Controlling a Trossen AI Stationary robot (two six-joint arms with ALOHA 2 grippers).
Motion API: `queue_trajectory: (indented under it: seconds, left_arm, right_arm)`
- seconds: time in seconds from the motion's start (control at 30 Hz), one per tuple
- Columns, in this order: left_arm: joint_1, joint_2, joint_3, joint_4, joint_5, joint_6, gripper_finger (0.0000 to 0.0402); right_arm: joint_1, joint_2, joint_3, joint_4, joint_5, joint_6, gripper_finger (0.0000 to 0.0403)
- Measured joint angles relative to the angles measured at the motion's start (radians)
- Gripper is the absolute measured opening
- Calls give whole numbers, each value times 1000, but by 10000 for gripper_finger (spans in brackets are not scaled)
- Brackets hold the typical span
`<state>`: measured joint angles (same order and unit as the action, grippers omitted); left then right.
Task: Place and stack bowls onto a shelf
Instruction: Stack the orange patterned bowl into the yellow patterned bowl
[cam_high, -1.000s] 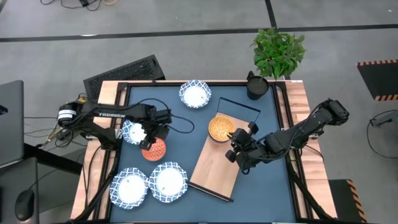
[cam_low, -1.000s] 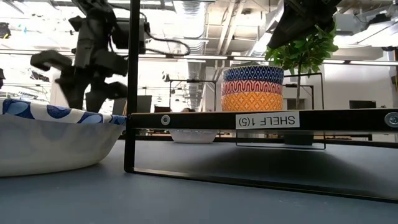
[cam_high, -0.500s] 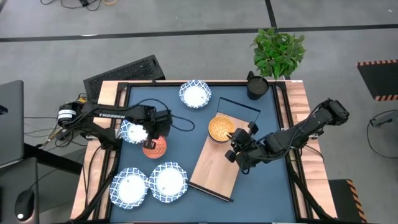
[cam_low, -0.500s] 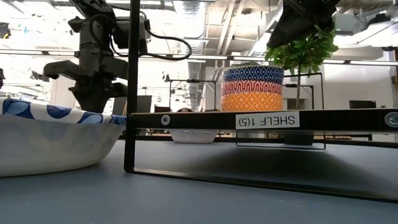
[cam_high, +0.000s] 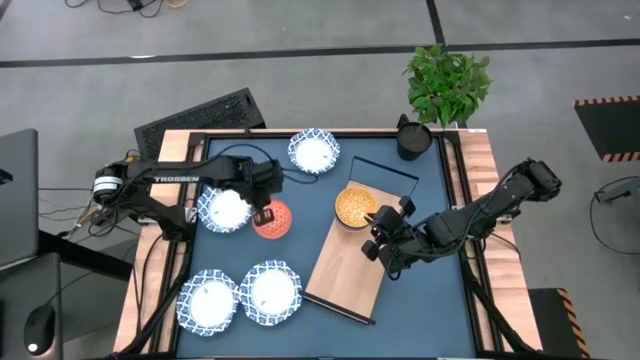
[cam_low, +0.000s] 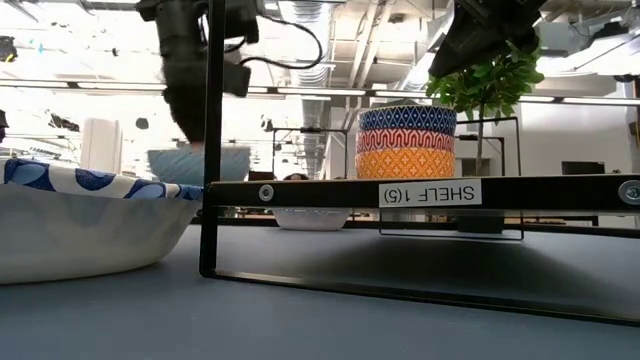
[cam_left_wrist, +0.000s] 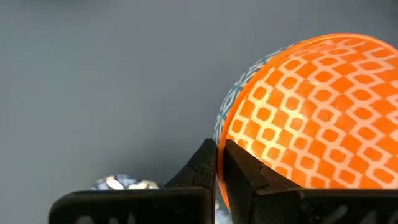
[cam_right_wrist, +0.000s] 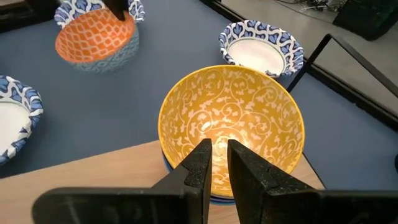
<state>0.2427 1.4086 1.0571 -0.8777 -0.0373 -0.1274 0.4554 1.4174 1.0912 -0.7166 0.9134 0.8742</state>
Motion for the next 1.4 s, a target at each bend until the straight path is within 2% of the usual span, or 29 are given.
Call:
queue_trajectory:
  seconds: [0.23, 0.47, 0.63, 0.73, 1.03, 1.2, 1.4]
  left_arm:
    - [39, 0, 241, -94, 159, -208, 0]
    - [65, 37, 479, -78, 190, -275, 0]
    - [68, 160, 626, -94, 226, -249, 0]
    - [69, 264, 724, -167, 248, -224, 0]
    - [73, 501, 1030, -318, 279, -139, 0]
    - [81, 576, 1120, -323, 270, -127, 0]
    - [91, 654, 1140, -332, 265, -137, 0]
  right_arm:
    - [-5, -47, 0, -16, 1, 98, 79]
    - [-11, -137, 0, -87, 2, 208, 79]
    - [-15, -164, 0, -89, 1, 138, 79]
    - [-27, -173, 0, -87, -4, 98, 79]
    - [-90, -268, 18, -94, -52, 119, 79]
    - [-113, -294, 18, -132, -55, 151, 79]
    - [-143, -282, 18, -195, -55, 194, 79]
